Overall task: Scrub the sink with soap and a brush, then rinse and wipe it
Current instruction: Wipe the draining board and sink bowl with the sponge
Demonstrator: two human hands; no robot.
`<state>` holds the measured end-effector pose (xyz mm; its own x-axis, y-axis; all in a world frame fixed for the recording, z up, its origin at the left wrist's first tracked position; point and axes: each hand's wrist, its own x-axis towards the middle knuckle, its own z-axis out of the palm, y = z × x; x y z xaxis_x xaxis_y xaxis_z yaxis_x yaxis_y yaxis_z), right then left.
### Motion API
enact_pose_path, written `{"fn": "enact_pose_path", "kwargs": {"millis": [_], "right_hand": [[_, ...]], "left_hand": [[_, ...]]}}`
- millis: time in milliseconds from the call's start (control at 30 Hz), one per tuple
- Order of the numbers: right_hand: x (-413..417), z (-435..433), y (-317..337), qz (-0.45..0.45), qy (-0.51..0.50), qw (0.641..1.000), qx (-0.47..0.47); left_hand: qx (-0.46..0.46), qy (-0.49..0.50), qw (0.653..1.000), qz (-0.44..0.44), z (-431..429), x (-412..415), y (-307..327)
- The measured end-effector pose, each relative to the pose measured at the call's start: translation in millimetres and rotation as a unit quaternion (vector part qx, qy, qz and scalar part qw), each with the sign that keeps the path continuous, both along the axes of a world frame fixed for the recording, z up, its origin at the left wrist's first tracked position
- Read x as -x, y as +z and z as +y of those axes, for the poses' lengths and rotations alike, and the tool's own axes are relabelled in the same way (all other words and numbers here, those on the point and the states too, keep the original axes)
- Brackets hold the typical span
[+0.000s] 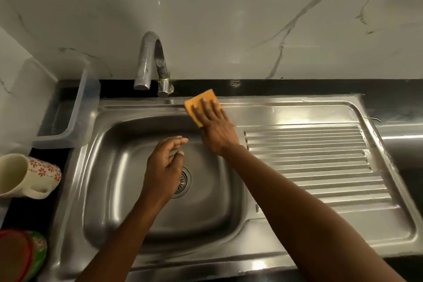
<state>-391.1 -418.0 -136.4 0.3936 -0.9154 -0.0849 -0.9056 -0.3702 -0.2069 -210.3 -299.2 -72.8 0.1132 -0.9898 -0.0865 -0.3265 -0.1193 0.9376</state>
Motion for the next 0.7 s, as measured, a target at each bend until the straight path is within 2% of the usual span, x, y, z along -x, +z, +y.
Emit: {"fn": "enact_pose_path", "kwargs": {"millis": [133, 333, 467, 600, 700], "right_hand": [[27, 1, -8, 0.082, 0.118, 0.99, 0.01], [69, -4, -2, 0.123, 0.137, 0.983, 0.014], [107, -7, 3, 0.102, 0.101, 0.99, 0.015], [171, -8, 11, 0.073, -0.002, 0.997, -0.008], [214, -13, 17, 0.074, -0.012, 0.997, -0.033]], "left_hand": [[-0.004, -0.032, 0.999, -0.01, -4, 5, -4], [-0.003, -0.057, 0.998, -0.028, -5, 21, -6], [0.003, -0.042, 0.999, -0.019, -3, 40, -6], [0.006, -0.036, 0.999, -0.019, -3, 75, -7], [0.016, -0.042, 0.999, -0.014, -3, 107, -6]]}}
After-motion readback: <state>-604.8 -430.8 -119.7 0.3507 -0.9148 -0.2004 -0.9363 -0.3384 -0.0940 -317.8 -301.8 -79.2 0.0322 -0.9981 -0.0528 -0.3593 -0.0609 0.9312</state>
